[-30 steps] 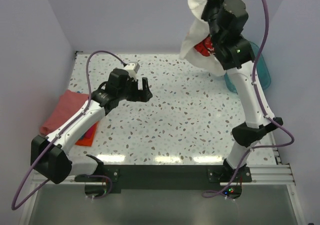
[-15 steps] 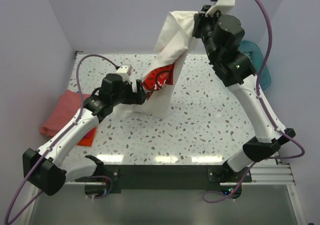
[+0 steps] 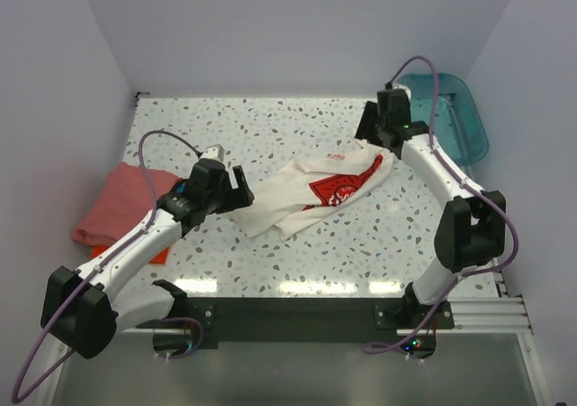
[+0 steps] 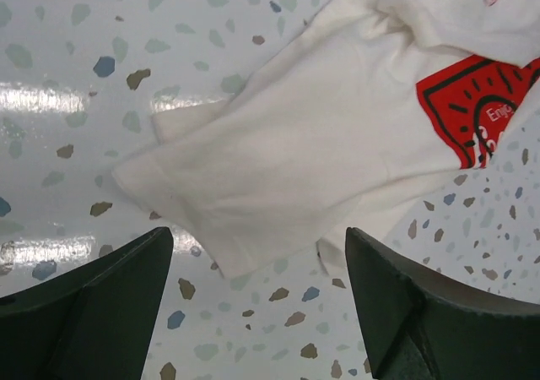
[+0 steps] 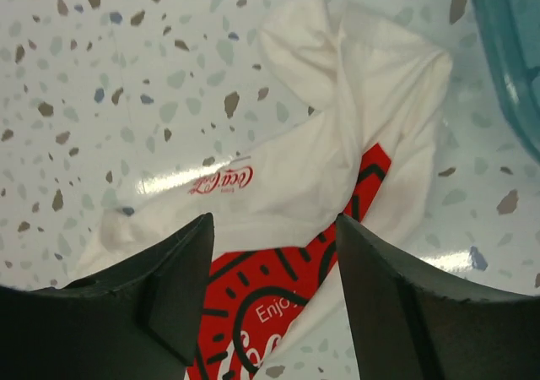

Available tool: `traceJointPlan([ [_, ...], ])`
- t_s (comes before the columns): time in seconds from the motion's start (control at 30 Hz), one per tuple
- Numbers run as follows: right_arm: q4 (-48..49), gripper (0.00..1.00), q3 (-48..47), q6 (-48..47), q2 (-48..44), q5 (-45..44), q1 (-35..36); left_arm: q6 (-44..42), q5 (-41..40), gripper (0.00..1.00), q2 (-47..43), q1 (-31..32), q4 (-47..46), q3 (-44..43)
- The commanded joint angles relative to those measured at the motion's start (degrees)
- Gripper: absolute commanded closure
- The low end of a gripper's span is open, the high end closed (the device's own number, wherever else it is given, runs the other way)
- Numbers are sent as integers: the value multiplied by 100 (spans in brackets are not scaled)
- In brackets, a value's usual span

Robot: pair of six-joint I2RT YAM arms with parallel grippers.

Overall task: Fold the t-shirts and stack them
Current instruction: Move the tshirt to the center of the board, then flatten the tshirt out

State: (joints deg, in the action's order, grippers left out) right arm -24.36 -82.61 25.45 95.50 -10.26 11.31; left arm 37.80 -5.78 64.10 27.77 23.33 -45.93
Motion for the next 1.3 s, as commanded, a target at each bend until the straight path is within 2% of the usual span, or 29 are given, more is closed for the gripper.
traceJointPlan([
  [0.0,63,36,323,241,-348,-228,704,816,-196,13,225,-35,-197,356],
  [0.13,519,34,1000,372,-261,-73,1048,1001,-55,14,691,-79,-478,489],
  [0.2,546,34,914,320,54,-37,1250,1019,-37,15,875,-105,-566,471],
  [0.53,582,34,-166,-250,1390,-617,2190,966,-134,15,1105,-597,-567,260],
  [0.9,239,34,-1125,-638,2525,-1153,2446,746,-143,15,1237,-817,-435,23],
  [1.0,186,42,-1249,-708,2657,-1198,2446,729,-134,15,1263,-834,-426,-12],
  [1.1,177,58,-1284,-726,2675,-1145,2437,711,-134,15,1298,-852,-400,-73],
  [1.13,108,65,-1301,-726,2666,-1084,2437,711,-125,15,1307,-861,-391,-82],
  [1.17,72,82,-1310,-726,2640,-1083,2437,702,-125,15,1307,-878,-373,-126],
  [1.27,-51,100,-1205,-717,2281,-1214,2437,615,-29,15,1386,-931,-338,-205],
])
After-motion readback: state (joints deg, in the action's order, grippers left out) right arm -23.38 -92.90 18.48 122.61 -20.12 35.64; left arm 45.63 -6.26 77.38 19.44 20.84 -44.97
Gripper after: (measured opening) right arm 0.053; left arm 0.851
